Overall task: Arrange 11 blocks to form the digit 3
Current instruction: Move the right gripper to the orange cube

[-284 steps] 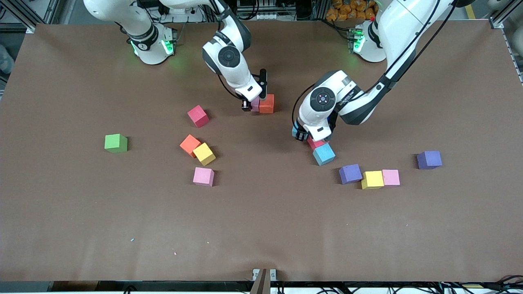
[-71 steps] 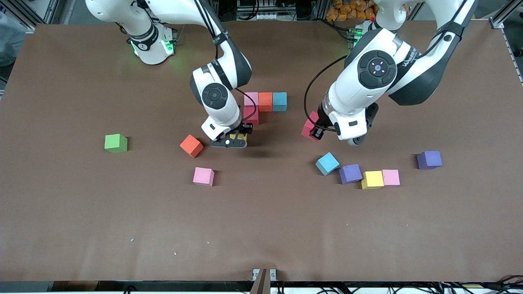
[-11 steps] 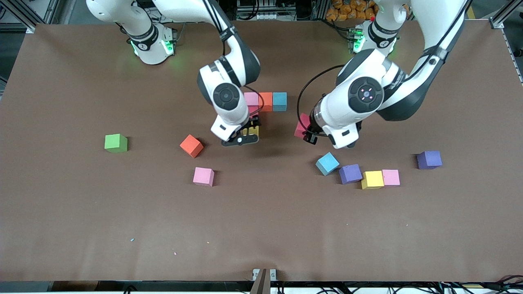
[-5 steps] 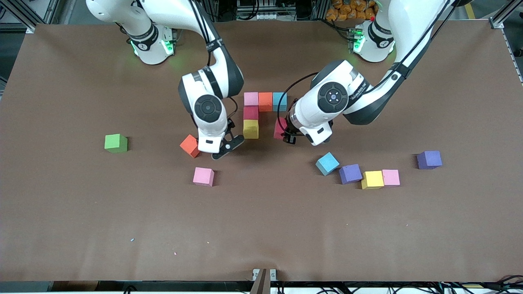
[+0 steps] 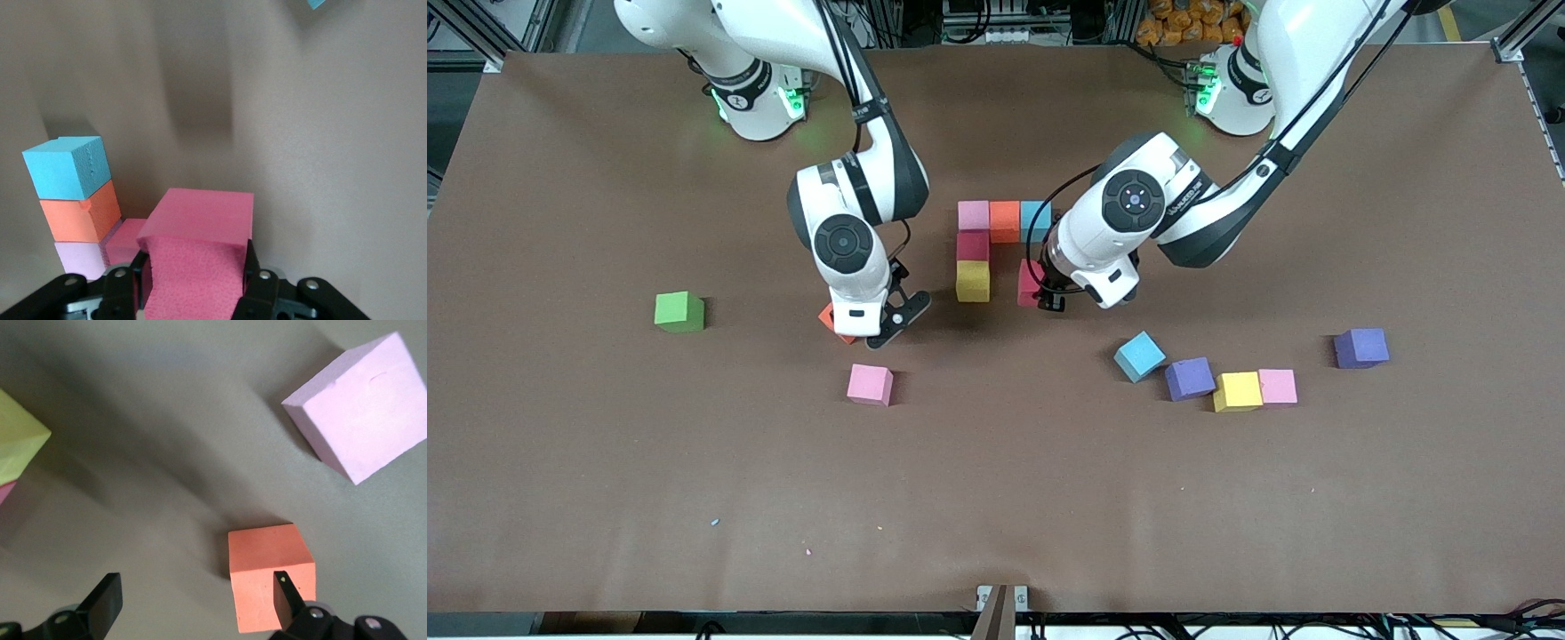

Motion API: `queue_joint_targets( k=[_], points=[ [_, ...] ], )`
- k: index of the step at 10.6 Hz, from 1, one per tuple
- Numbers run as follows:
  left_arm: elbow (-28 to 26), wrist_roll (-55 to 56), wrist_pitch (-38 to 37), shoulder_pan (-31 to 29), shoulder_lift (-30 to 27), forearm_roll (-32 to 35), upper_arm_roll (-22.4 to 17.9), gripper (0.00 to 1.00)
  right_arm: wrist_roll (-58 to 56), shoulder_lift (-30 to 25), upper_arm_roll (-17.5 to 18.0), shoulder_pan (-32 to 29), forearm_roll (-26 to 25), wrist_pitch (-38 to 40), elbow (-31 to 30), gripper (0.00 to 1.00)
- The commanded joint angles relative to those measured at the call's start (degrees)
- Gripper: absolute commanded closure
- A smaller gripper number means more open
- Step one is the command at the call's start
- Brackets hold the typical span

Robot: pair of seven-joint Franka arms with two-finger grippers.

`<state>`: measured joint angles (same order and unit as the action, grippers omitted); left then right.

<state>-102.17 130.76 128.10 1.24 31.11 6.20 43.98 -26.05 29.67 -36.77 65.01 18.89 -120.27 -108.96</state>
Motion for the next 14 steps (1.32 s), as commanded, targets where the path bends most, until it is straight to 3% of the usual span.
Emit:
queue_joint_targets(
  k=[1, 5, 7, 14],
  points=[
    [-1.2, 3.3, 2.1, 0.7, -0.4, 1.4, -0.2, 1.00, -2.4, -4.3, -1.0, 0.3, -1.0, -1.2, -5.5, 0.00],
    [-1.3, 9.0, 3.3, 2.4, 3.2, 6.9, -0.3, 1.00, -4.8, -4.0, -3.5, 0.2, -2.3, -2.2, -7.0, 0.00],
    [-1.5, 10.4, 4.4, 2.8, 4.5, 7.1, -0.4, 1.00, -7.0, -3.9, -3.3, 0.5, -2.3, -9.0, -10.6, 0.00],
    [-2.6, 15.2, 8.5, 8.4, 8.0, 10.4, -3.2, 1.00, -9.6, -2.7, -3.0, 0.0, -1.5, -14.6, -13.4, 0.00]
  ],
)
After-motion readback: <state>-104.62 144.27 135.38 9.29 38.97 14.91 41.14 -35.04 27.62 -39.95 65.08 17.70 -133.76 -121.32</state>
